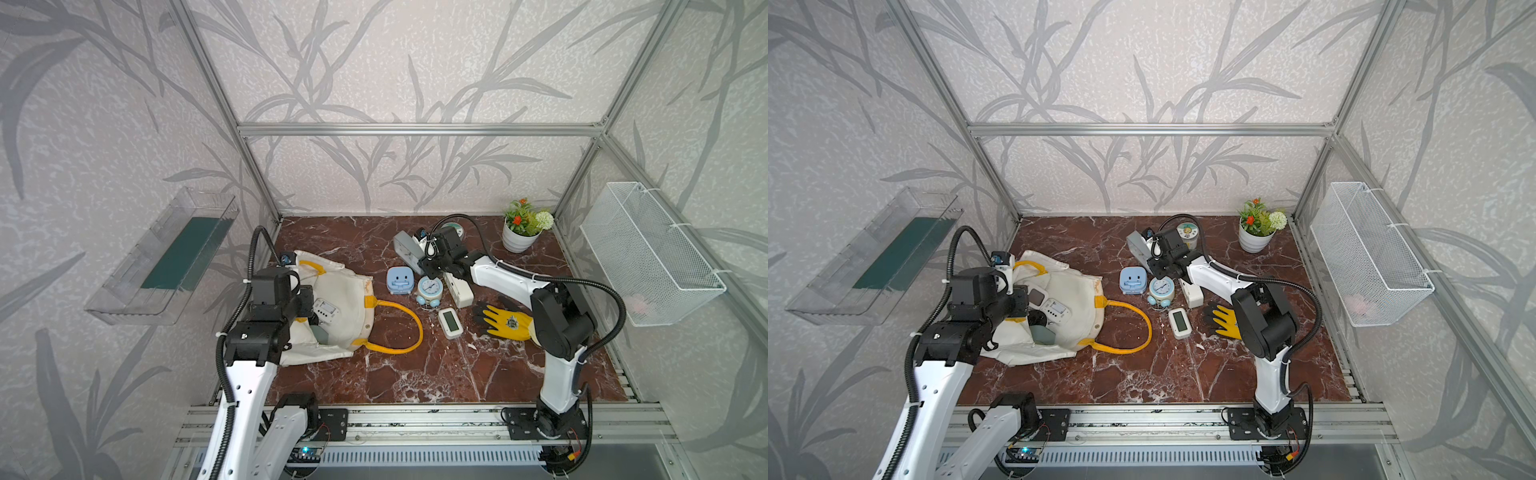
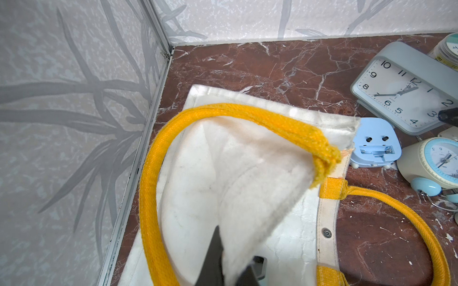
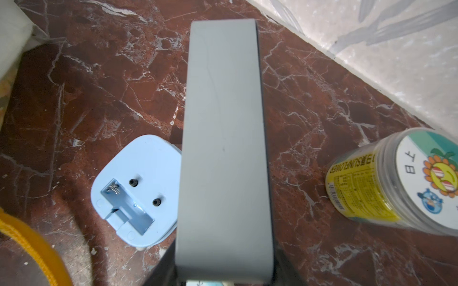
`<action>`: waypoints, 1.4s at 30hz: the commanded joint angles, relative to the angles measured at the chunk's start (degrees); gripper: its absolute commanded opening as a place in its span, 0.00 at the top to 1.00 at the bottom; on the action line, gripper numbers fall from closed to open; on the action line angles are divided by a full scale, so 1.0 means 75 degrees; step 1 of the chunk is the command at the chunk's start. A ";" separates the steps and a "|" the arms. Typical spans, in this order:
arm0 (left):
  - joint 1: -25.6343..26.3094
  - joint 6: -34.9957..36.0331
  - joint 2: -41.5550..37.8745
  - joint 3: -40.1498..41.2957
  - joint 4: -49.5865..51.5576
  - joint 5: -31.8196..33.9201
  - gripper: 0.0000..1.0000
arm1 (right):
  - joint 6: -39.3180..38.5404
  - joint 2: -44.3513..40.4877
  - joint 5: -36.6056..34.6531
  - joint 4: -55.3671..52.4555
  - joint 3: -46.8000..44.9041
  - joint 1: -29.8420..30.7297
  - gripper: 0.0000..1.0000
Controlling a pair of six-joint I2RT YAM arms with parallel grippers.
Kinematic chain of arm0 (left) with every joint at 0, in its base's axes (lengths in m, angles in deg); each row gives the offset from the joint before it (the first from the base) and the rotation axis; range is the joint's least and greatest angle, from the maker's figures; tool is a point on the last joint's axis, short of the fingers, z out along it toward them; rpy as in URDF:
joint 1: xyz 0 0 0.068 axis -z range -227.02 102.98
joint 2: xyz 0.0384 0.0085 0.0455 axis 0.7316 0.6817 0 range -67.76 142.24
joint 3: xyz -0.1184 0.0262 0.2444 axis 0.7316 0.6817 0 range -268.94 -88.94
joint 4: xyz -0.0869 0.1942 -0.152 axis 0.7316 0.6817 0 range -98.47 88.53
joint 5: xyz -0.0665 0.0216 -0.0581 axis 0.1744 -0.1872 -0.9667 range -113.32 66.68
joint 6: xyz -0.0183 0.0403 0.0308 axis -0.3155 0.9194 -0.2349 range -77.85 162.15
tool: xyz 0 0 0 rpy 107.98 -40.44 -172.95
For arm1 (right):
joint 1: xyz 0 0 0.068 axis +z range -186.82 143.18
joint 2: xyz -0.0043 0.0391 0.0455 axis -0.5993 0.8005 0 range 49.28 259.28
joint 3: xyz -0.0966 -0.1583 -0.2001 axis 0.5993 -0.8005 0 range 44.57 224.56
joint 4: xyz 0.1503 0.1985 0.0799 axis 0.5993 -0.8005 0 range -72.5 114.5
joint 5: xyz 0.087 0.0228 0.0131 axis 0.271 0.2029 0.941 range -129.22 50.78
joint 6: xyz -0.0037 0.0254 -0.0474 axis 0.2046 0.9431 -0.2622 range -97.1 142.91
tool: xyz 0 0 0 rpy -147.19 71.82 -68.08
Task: Take the alarm clock out of the canvas bag
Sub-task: Place the alarm at the center of the board, then pick up the alarm from the canvas bag.
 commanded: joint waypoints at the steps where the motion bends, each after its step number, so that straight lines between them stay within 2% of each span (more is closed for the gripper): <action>1: -0.0040 0.0073 -0.0119 0.0037 -0.0017 -0.0084 1.00 | -0.0140 0.0065 0.0242 0.0106 0.0316 -0.0113 0.81; 5: -0.0046 0.0090 -0.0133 -0.0003 -0.0019 -0.0136 1.00 | -0.0164 0.0188 0.0283 0.0082 0.0368 -0.0151 0.80; 8: -0.0040 0.0066 -0.0147 -0.0011 -0.0055 -0.0177 1.00 | -0.0142 0.0241 0.0362 0.0007 0.0379 -0.0168 0.75; 10: -0.0040 0.0053 -0.0151 0.0003 -0.0105 -0.0284 1.00 | -0.0106 0.0251 0.0367 -0.0086 0.0381 -0.0170 0.65; 14: -0.0043 -0.0027 -0.0190 0.0038 -0.0241 -0.0451 1.00 | -0.0057 0.0219 0.0360 -0.0164 0.0329 -0.0169 0.55; 19: -0.0040 -0.0021 -0.0188 0.0027 -0.0307 -0.0569 1.00 | 0.0037 -0.0005 0.0436 -0.0175 0.0213 -0.0166 0.34; 26: -0.0040 0.0016 -0.0245 0.0020 -0.0398 -0.0662 1.00 | 0.0187 -0.0526 0.0311 -0.0195 0.0049 -0.0157 0.27; 32: -0.0040 0.0024 -0.0348 0.0072 -0.0590 -0.0909 1.00 | 0.0601 -0.1574 0.0297 0.0092 -0.0441 0.0150 0.25; 38: -0.0040 -0.0006 -0.0330 0.0051 -0.0805 -0.1265 1.00 | 0.0819 -0.2665 0.0774 0.1710 -0.1815 0.1430 0.25; 42: -0.0041 0.0016 -0.0323 0.0071 -0.1019 -0.1488 1.00 | 0.0831 -0.2512 0.1036 0.2611 -0.2360 0.2582 0.28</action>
